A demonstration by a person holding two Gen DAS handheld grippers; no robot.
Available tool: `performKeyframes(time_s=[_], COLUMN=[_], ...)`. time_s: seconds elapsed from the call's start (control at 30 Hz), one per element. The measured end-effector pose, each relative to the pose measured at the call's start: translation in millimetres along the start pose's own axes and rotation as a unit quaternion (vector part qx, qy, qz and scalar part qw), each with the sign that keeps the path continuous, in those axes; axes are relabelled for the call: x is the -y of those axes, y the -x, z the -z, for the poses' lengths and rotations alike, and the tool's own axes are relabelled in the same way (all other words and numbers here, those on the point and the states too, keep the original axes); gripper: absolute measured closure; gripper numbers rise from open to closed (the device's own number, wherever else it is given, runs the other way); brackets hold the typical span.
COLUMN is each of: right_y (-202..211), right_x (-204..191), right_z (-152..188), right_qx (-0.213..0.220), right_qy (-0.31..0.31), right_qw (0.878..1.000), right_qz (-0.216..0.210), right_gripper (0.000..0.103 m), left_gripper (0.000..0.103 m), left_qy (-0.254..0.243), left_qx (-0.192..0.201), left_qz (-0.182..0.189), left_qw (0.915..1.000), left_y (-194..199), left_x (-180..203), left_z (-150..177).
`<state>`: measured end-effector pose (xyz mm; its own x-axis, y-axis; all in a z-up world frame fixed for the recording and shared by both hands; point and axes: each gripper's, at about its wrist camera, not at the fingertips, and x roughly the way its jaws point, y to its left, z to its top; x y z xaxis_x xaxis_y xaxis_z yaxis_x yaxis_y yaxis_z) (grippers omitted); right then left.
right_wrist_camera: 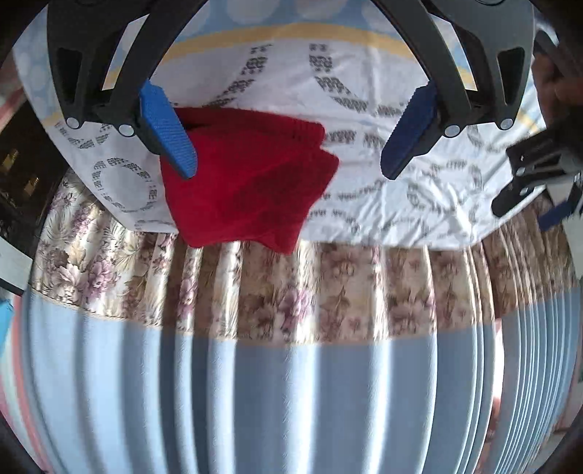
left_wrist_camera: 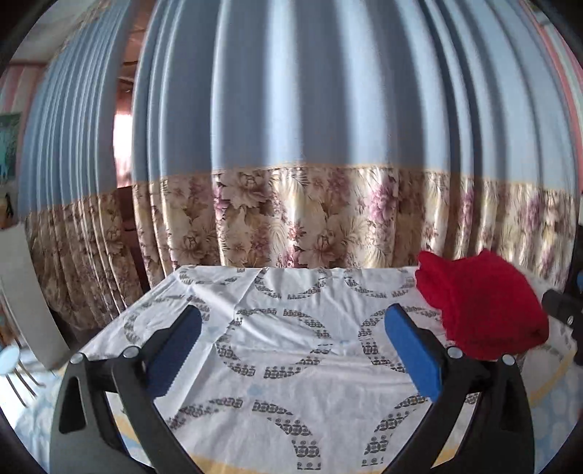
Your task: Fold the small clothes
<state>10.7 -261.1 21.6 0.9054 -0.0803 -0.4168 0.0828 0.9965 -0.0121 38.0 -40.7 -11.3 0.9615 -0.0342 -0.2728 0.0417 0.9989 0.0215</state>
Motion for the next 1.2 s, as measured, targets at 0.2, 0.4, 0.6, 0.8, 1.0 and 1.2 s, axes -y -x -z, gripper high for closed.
performKeyframes(time_s=[0.2,0.4,0.6,0.8,1.0,1.2], right_y=[1,0,4,-2,-5,-6], right_x=[-7,0,1,-2,-6,-5], right_z=[21,24,23,26,30,30], right_qx=[0.024,0.033,0.039,0.036,0.035,0.035], right_qy=[0.014,0.019,0.013,0.025,0.036,0.037], right_qw=[0.999,0.999,0.999,0.998,0.998,0.998], right_qz=[0.019,0.034,0.024,0.036,0.044,0.045], right_gripper=[0.003,0.003,0.003,0.003,0.003,0.003], left_gripper=[0.002,0.002,0.002,0.002,0.002,0.002], left_qy=[-0.047,-0.023,-0.023,-0.033,-0.038,-0.033], left_qx=[0.005,0.022,0.013,-0.010,0.003,0.015], left_qz=[-0.022,-0.014,-0.012,-0.008,-0.005,-0.004], left_qw=[0.9986,0.9994,0.9996,0.9994,0.9992,0.9993], left_y=[-4,5,-1,-8,-4,-1], left_x=[12,9,10,15,18,17], left_z=[10,12,14,19,20,18])
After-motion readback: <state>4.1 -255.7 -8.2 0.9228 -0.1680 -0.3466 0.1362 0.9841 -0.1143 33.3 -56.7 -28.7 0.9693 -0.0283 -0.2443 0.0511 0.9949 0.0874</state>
